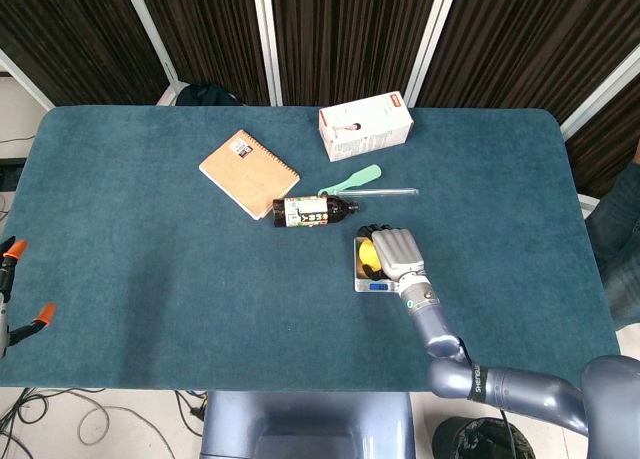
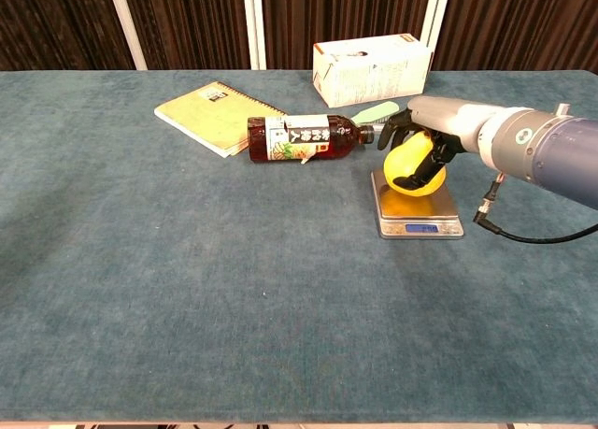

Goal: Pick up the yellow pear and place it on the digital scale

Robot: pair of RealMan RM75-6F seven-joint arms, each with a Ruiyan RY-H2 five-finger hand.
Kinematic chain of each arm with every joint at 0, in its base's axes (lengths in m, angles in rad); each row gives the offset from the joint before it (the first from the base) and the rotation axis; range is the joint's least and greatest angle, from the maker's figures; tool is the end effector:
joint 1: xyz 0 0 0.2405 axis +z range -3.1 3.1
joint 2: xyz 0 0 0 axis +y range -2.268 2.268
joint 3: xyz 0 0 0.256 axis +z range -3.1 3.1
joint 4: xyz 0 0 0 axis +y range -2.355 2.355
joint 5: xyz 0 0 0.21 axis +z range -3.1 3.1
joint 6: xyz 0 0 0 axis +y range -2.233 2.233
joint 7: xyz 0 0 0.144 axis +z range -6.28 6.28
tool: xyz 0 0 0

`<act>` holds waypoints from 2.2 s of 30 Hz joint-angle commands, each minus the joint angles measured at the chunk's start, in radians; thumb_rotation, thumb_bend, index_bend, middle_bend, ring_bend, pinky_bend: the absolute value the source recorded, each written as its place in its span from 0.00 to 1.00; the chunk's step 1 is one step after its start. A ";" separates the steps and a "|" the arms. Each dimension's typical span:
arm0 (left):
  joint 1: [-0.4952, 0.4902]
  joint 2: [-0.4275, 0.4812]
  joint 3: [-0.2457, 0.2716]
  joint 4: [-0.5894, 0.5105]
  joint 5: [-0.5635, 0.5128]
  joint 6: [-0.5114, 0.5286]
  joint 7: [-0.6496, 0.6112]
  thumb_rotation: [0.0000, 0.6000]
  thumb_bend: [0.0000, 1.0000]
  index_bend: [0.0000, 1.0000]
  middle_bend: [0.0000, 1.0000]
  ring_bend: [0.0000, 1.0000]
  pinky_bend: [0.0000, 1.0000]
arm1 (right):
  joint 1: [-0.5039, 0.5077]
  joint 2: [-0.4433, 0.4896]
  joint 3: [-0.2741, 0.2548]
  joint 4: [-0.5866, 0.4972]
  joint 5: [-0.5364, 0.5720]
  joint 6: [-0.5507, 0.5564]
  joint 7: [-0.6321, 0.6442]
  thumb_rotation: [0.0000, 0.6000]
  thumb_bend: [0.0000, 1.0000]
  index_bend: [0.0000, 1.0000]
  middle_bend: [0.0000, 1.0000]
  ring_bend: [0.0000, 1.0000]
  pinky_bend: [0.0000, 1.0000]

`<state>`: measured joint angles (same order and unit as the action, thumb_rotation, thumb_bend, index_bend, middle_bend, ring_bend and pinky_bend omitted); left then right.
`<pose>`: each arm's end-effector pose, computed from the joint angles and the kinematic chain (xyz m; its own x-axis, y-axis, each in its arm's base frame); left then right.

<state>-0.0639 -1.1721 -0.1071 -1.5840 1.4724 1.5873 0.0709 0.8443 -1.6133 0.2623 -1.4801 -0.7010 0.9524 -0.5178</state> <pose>-0.3095 0.1848 0.1680 0.4309 -0.1439 0.8908 0.9022 0.0472 -0.4288 -0.1299 -0.3671 -0.0299 0.3444 -0.3572 0.8682 -0.9378 -0.1746 0.3002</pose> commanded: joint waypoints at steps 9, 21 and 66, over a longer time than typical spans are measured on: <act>-0.001 0.001 0.000 0.002 0.000 -0.001 0.000 1.00 0.19 0.11 0.05 0.00 0.07 | 0.019 0.008 -0.005 -0.011 0.040 -0.011 -0.022 1.00 0.37 0.13 0.04 0.00 0.24; 0.003 0.002 -0.006 0.003 -0.005 0.010 -0.007 1.00 0.19 0.11 0.05 0.00 0.07 | 0.014 0.089 -0.001 -0.102 0.038 0.015 -0.025 1.00 0.35 0.08 0.00 0.00 0.13; 0.010 0.008 0.001 -0.021 -0.013 0.006 0.017 1.00 0.19 0.11 0.05 0.00 0.07 | -0.723 0.487 -0.335 -0.180 -0.931 0.728 0.307 1.00 0.35 0.00 0.00 0.00 0.07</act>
<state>-0.0538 -1.1647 -0.1064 -1.6036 1.4599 1.5936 0.0875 0.1253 -1.1223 -0.0750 -1.6651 -1.6328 1.6791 -0.2137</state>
